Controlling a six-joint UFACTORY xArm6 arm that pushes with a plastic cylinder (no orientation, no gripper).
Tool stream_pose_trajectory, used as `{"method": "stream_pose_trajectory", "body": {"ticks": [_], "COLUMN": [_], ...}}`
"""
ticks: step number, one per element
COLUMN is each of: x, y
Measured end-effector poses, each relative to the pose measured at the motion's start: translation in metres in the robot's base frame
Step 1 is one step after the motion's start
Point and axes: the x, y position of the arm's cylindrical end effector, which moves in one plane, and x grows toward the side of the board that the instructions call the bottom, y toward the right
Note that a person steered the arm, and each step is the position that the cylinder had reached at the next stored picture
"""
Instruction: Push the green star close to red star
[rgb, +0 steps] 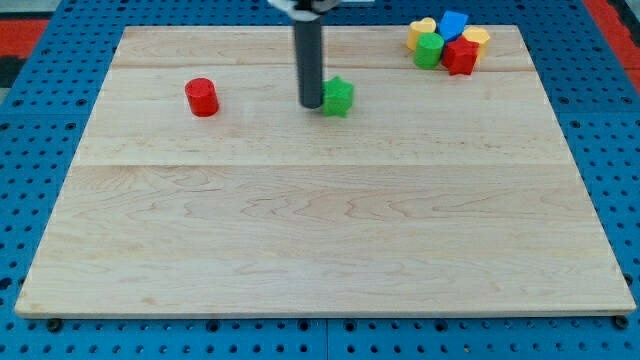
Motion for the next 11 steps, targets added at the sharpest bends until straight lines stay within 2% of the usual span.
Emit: {"method": "stream_pose_trajectory", "body": {"ticks": [1,3,4,5,6,8,9,11], "x": [-0.027,-0.03,-0.03,-0.025,-0.003,-0.001,-0.018,-0.02], "y": [0.053,0.088,0.087,0.049,0.047,0.106,0.131,0.132]}}
